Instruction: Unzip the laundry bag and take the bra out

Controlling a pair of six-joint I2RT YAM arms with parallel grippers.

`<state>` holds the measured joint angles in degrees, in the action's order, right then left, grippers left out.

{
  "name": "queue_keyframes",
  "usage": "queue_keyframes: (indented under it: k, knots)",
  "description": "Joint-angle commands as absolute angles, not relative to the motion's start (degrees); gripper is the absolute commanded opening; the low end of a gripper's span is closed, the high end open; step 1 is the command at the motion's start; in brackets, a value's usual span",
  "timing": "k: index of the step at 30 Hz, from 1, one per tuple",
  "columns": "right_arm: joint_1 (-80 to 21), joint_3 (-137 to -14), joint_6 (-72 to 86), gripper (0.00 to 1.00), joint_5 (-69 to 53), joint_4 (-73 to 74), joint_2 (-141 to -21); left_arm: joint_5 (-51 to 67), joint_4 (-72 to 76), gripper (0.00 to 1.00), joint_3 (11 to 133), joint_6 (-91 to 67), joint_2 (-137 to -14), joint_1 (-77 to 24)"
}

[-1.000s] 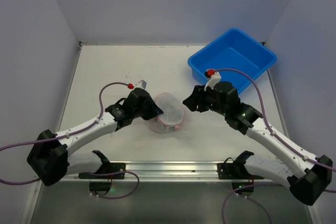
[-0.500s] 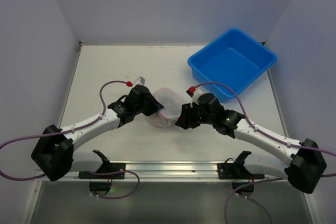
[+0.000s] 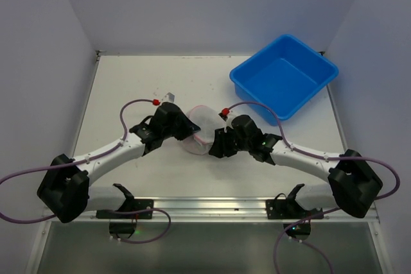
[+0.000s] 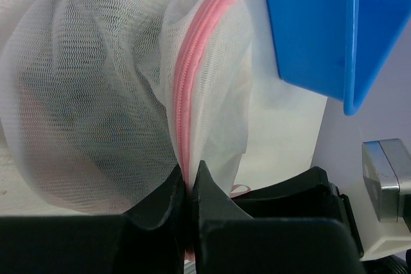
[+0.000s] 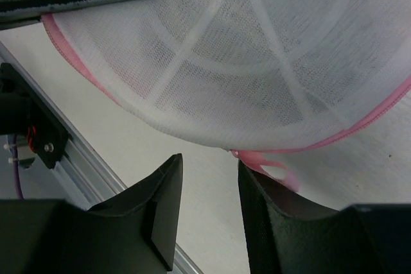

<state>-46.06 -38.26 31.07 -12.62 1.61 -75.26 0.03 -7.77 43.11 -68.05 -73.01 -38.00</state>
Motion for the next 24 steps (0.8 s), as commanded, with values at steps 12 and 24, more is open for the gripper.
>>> queue_keyframes:
  k: [12, 24]
  knots:
    - [-45.62, -38.76, 28.83, 0.45, -4.31, -2.90, -76.03, 3.08, -4.48, 0.01, 41.66, -69.43, -71.10, -37.35]
    - [-45.62, -38.67, 26.81, 0.34, -7.56, -5.10, -75.41, 3.95, -4.48, 0.00, 41.40, -69.26, -70.49, -37.18]
